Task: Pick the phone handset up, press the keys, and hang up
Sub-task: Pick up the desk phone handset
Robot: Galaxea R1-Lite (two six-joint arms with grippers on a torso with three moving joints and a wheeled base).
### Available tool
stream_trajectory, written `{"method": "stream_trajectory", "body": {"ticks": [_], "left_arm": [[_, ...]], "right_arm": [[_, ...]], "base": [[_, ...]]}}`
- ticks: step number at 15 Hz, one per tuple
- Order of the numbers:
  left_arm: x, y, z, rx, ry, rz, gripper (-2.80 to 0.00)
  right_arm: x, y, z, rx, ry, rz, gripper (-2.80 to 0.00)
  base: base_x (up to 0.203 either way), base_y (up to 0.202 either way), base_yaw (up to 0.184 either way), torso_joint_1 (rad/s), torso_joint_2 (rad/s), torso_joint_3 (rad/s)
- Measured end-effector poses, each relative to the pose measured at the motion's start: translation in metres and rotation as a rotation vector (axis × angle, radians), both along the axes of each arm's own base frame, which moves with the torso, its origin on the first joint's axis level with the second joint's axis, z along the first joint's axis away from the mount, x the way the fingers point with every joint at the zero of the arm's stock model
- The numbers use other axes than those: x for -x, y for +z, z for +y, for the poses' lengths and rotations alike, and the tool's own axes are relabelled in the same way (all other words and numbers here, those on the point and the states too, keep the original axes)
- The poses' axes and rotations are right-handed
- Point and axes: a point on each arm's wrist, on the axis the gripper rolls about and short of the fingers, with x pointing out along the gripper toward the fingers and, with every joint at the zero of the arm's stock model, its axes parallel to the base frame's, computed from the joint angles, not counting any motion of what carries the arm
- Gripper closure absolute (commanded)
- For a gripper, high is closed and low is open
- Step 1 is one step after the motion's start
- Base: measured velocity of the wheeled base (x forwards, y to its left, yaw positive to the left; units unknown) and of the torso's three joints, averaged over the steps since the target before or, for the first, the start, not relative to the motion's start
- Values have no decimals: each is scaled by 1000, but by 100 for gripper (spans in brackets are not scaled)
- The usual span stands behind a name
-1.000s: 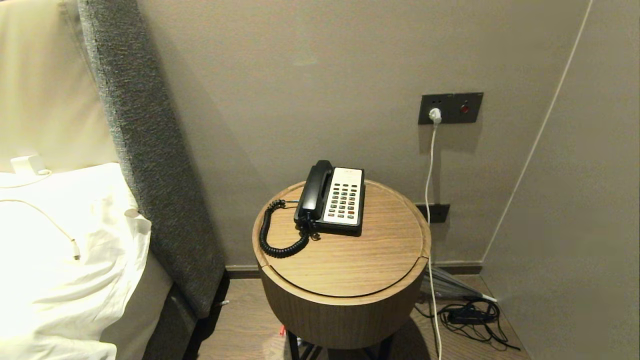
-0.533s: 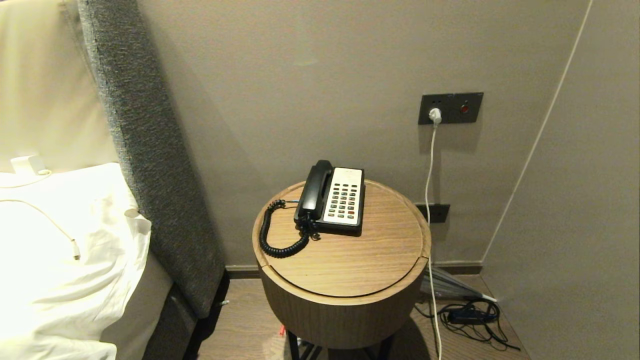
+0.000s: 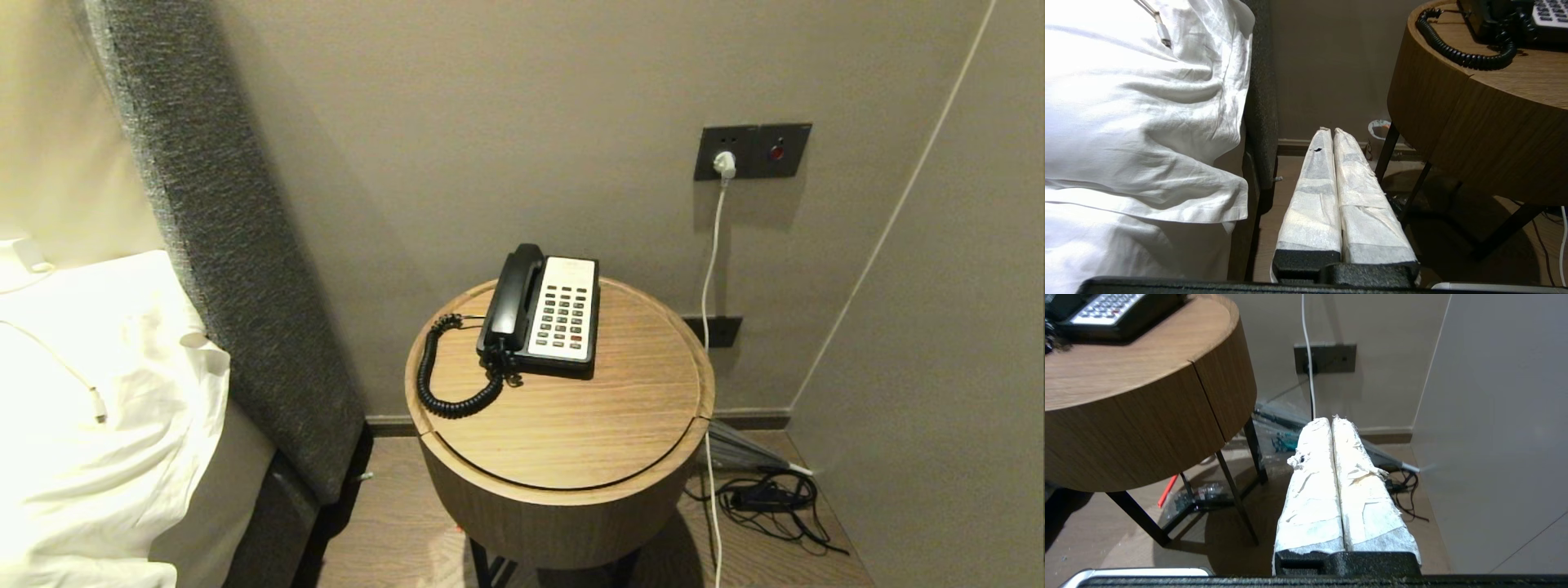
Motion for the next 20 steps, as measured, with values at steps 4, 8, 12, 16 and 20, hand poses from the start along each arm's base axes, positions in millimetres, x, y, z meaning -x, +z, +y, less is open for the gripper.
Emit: {"method": "stream_trajectory", "body": {"ticks": [4, 8, 12, 16, 20], "left_arm": [[0, 0, 0, 1, 0, 0, 0], [0, 0, 0, 1, 0, 0, 0], [0, 0, 0, 0, 0, 0, 0], [0, 0, 0, 1, 0, 0, 0], [0, 0, 0, 0, 0, 0, 0]], "right_arm": [[0, 0, 0, 0, 0, 0, 0], [0, 0, 0, 0, 0, 0, 0], [0, 0, 0, 0, 0, 0, 0], [0, 0, 0, -1, 0, 0, 0], [0, 0, 0, 0, 0, 1, 0]], "base": [[0, 0, 0, 4, 1, -199], [0, 0, 0, 1, 3, -202], [0, 0, 0, 1, 3, -196], [0, 0, 0, 0, 3, -202], [0, 0, 0, 2, 3, -201]]}}
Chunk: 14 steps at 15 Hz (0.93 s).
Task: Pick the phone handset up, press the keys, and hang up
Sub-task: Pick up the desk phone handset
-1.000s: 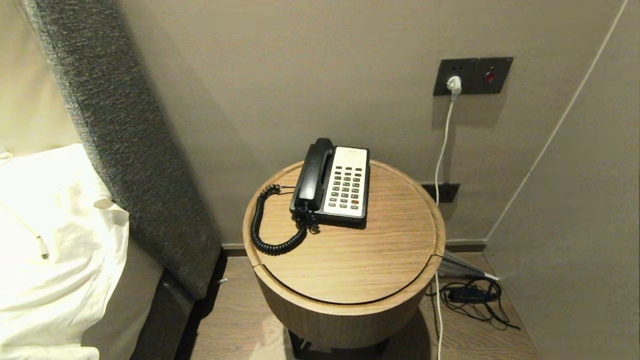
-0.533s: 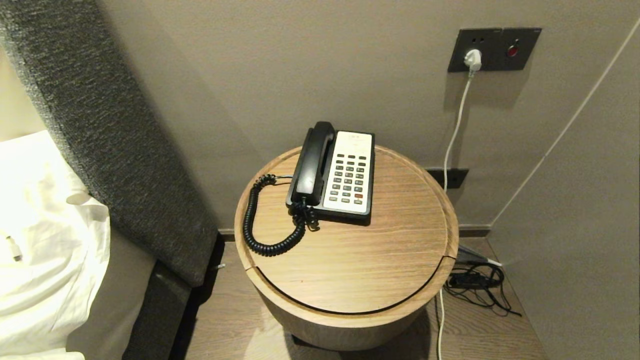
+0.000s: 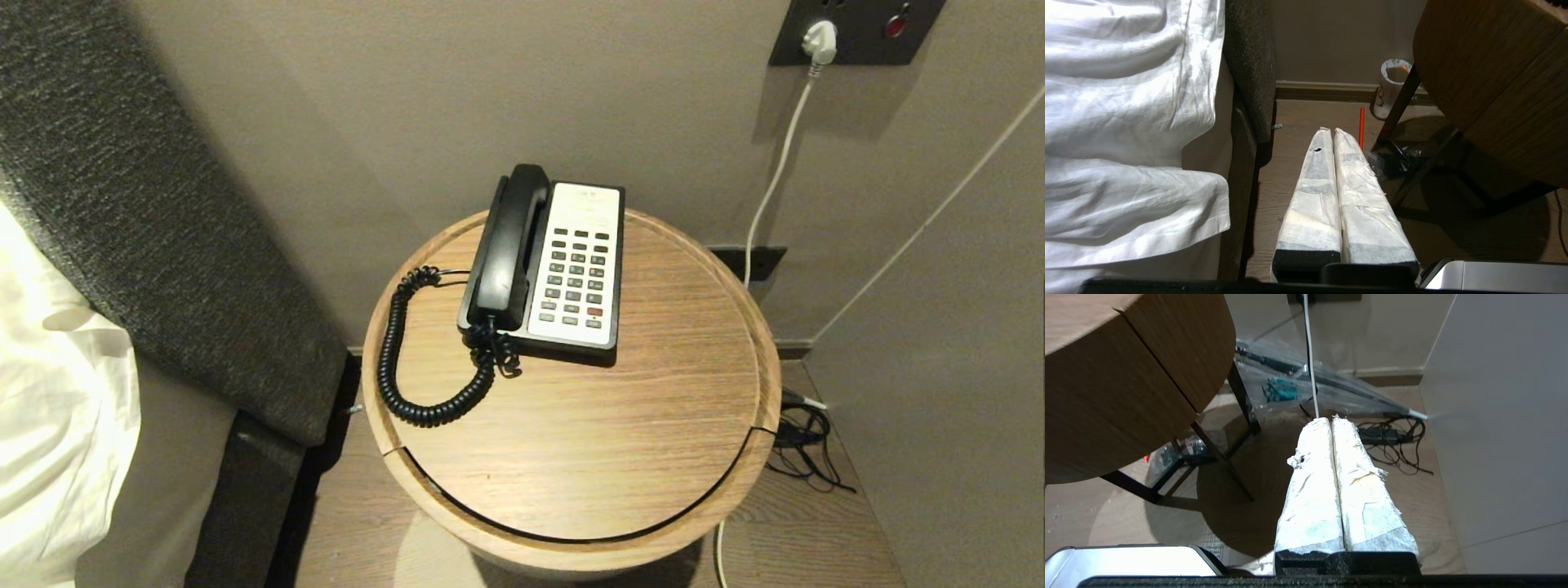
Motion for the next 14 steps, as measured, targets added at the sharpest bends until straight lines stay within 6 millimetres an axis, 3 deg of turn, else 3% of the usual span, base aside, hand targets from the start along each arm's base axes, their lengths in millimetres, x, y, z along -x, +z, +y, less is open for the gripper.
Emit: {"method": "stream_trajectory", "body": {"ticks": [5, 14], "left_arm": [[0, 0, 0, 0, 0, 0, 0], [0, 0, 0, -18, -1, 1, 0]], "right_arm": [[0, 0, 0, 0, 0, 0, 0], [0, 0, 0, 0, 0, 0, 0]], "base": [[0, 0, 0, 2, 3, -179], [0, 0, 0, 1, 1, -14]]}}
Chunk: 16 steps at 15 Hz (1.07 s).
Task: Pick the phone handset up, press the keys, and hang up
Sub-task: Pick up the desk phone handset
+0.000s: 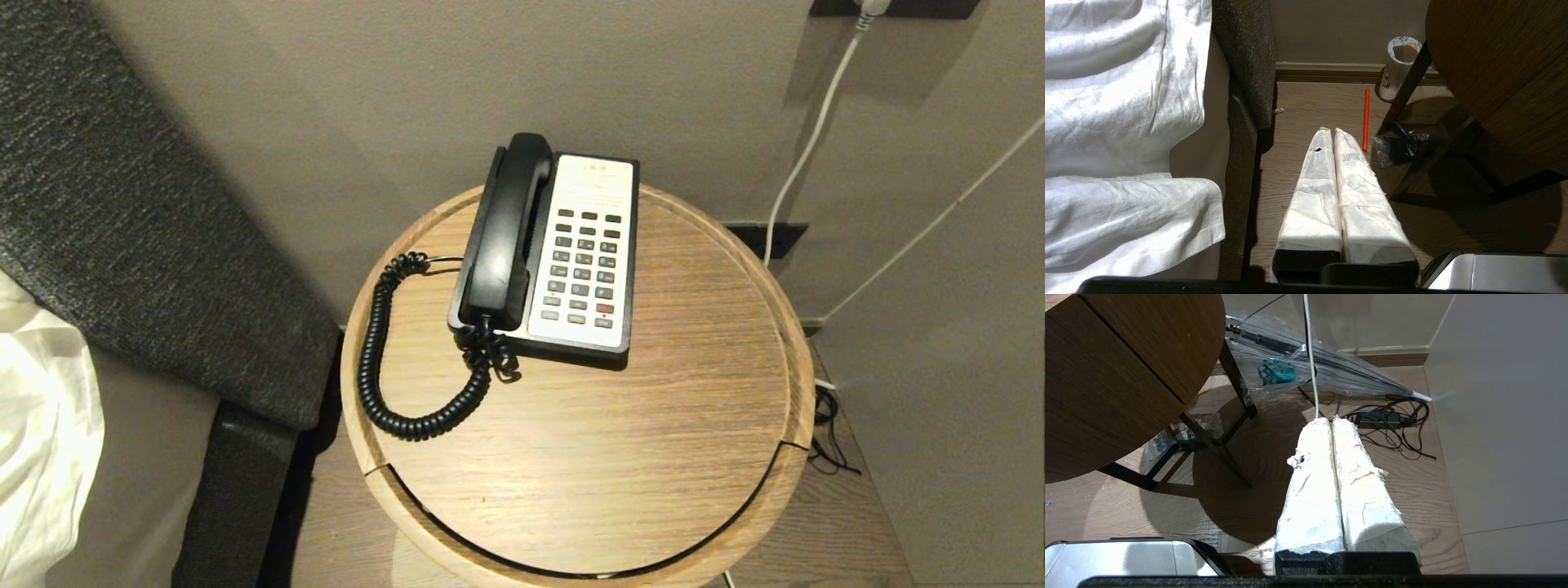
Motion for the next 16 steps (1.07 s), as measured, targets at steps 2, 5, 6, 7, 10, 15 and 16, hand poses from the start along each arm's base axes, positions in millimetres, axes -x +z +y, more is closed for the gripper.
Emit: {"method": "stream_trajectory", "body": {"ticks": [2, 5, 6, 7, 10, 15, 16], "left_arm": [[0, 0, 0, 2, 1, 1, 0], [5, 14, 0, -3, -3, -25, 0], [9, 30, 0, -4, -9, -45, 0], [15, 49, -1, -4, -21, -56, 0], [32, 138, -3, -8, -148, -54, 0], [-34, 249, -8, 37, -403, 236, 0], [-59, 266, -10, 55, -436, 284, 0]], "right_arm": [[0, 0, 0, 0, 0, 0, 0], [0, 0, 0, 0, 0, 0, 0], [0, 0, 0, 0, 0, 0, 0], [0, 0, 0, 0, 0, 0, 0], [0, 0, 0, 0, 0, 0, 0], [0, 0, 0, 0, 0, 0, 0], [0, 0, 0, 0, 0, 0, 0]], "base": [[0, 0, 0, 0, 0, 0], [0, 0, 0, 0, 0, 0], [0, 0, 0, 0, 0, 0], [0, 0, 0, 0, 0, 0], [0, 0, 0, 0, 0, 0], [0, 0, 0, 0, 0, 0], [0, 0, 0, 0, 0, 0]]}}
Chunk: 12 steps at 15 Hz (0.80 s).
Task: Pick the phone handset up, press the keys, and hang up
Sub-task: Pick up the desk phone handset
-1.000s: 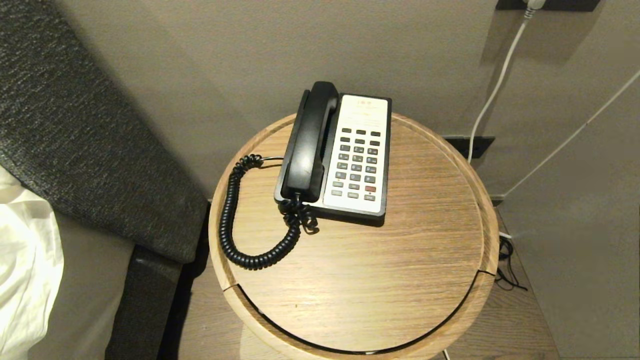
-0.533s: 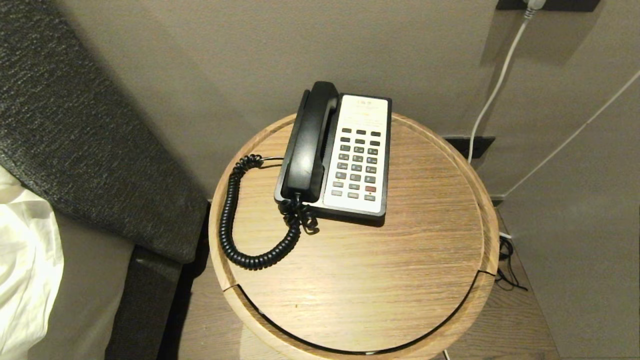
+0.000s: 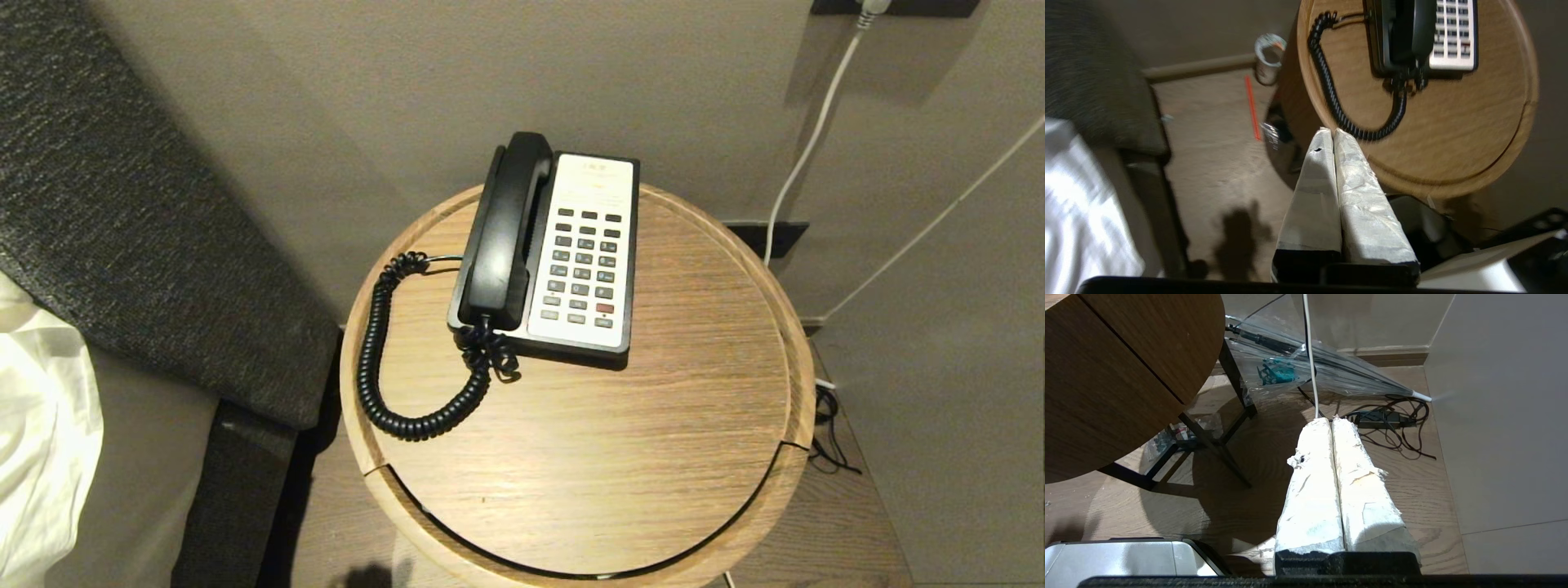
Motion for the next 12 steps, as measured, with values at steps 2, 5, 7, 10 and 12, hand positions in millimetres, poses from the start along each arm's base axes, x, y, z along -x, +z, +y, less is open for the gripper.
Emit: {"method": "stream_trajectory", "body": {"ticks": [2, 5, 7, 10, 12], "left_arm": [[-50, 23, -9, 31, -52, 88, 0], [-112, 34, -52, 66, -122, 217, 0], [-141, 30, -86, 17, -101, 246, 0], [-161, 30, -128, -102, -74, 190, -280], [-167, 29, -151, -149, -36, 155, -280]], "right_arm": [[0, 0, 0, 0, 0, 0, 0], [0, 0, 0, 0, 0, 0, 0], [0, 0, 0, 0, 0, 0, 0], [0, 0, 0, 0, 0, 0, 0], [0, 0, 0, 0, 0, 0, 0]], "base": [[0, 0, 0, 0, 0, 0], [0, 0, 0, 0, 0, 0], [0, 0, 0, 0, 0, 0], [0, 0, 0, 0, 0, 0], [0, 0, 0, 0, 0, 0]]}}
